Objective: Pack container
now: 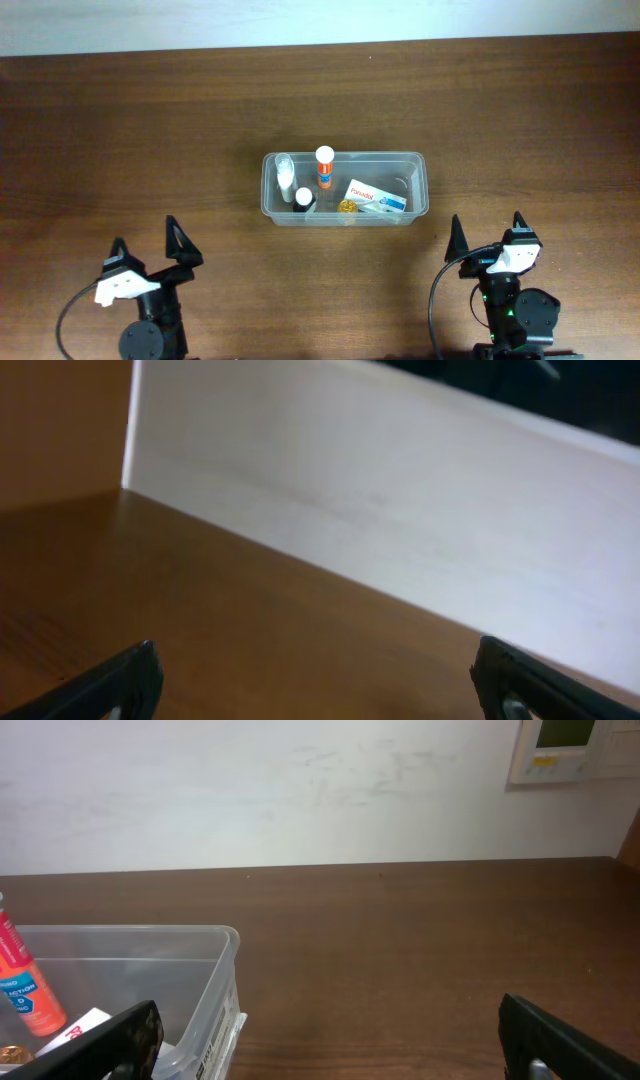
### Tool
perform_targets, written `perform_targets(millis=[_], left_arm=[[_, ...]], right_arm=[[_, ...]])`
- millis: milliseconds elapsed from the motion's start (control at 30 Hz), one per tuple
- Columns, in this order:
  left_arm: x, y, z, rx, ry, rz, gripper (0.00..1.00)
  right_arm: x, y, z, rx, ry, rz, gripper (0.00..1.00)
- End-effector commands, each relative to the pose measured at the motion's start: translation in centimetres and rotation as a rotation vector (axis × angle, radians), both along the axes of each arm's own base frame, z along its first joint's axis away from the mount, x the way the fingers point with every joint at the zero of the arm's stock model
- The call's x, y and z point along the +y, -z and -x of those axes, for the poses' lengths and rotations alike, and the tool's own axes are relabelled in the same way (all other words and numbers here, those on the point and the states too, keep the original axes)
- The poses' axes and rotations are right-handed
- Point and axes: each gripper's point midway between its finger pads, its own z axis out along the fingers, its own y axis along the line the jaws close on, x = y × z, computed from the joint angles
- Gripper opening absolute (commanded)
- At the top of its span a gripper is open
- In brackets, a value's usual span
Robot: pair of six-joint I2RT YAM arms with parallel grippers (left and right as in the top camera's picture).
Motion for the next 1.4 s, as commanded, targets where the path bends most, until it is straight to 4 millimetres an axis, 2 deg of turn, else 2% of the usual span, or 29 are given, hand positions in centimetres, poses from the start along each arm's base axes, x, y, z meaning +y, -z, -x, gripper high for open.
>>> perform_targets(millis=[0, 167, 300, 433, 1367], left_arm=[[-0.5, 1.6, -0.2, 0.044, 0.026, 0.006, 0.99], [-0.5, 3.8, -0.2, 0.136, 0.026, 0.013, 0.99], [-0.7, 3.8, -0.2, 0.181, 0.034, -0.172, 0.99], [-0.7, 3.8, -0.2, 0.204, 0.037, -0.27, 1.0], [-0.7, 3.9, -0.2, 0.209, 0.037, -0.269, 0.99]], right_arm=[[0.0, 0.3, 0.0, 0.009, 0.002, -0.007, 0.98], [0.0, 0.3, 0.0, 0.009, 0.002, -0.007, 0.98], [0.0, 0.3, 0.0, 0.009, 0.002, -0.007, 0.98], [0.0, 0.3, 0.0, 0.009, 0.002, -0.007, 0.98], [0.0, 0.3, 0.0, 0.009, 0.002, -0.007, 0.98]])
